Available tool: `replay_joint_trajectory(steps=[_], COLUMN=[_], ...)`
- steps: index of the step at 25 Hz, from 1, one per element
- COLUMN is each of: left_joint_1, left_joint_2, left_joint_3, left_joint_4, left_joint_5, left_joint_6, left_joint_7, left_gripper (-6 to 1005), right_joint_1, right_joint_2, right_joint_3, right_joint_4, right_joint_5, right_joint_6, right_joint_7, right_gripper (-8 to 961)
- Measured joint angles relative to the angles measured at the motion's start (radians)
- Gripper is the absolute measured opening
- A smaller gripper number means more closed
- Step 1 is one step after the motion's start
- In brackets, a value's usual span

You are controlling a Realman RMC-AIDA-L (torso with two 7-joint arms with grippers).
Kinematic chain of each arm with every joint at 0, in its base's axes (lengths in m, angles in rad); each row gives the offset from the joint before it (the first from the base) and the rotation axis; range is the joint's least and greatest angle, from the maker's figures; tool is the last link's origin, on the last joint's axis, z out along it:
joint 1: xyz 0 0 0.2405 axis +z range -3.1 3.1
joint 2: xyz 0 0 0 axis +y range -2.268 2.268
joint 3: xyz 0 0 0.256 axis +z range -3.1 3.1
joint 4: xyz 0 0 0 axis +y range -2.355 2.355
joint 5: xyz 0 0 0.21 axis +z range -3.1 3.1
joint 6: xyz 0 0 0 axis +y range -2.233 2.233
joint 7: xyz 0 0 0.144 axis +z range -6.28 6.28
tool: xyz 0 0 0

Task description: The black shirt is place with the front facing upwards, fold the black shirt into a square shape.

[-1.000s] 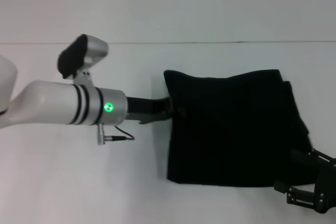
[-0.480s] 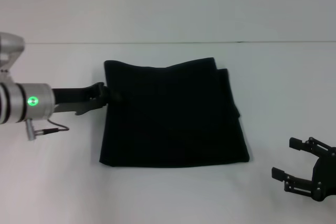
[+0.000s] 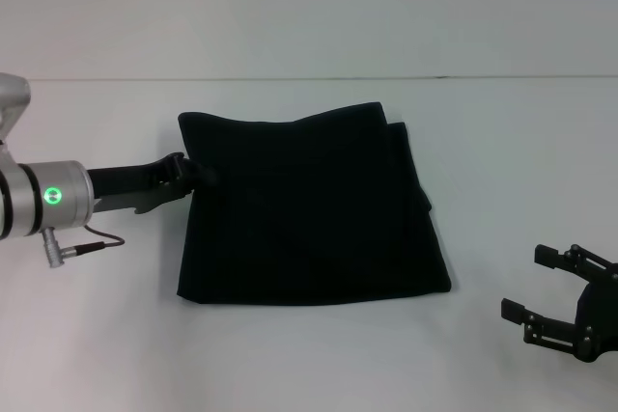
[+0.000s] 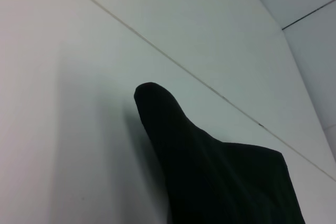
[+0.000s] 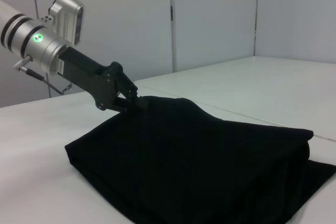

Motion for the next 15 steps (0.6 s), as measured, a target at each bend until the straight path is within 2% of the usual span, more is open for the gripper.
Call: replay_joint_trajectory(steps=[8, 12, 15], left_joint_1=[0.019, 0.05, 0.097], left_joint_2=[-0.004, -0.005, -0.028], left_joint_3=[-0.009, -0.011, -0.02], left_joint_4=[0.029, 0.075, 0.154], left_joint_5=[0.0, 0.0, -0.012], left_joint_6=[0.034, 0.075, 0.108], left_joint_7=[0.114, 0.283, 0.463], left_gripper=[239, 378, 471], right_joint_1=[0.01, 0.021, 0.033], right_joint_2=[0.002, 0.003, 0.004], right_joint_3=[0.032, 0.054, 0.083], right_joint_4=[0.0, 0.008, 0.033], right_joint_5=[0.002, 0.005, 0.021], right_joint_6=[0.0, 0.001, 0.002], right_joint_7=[-0.001, -0.005, -0.028], right_gripper=[915, 915, 914])
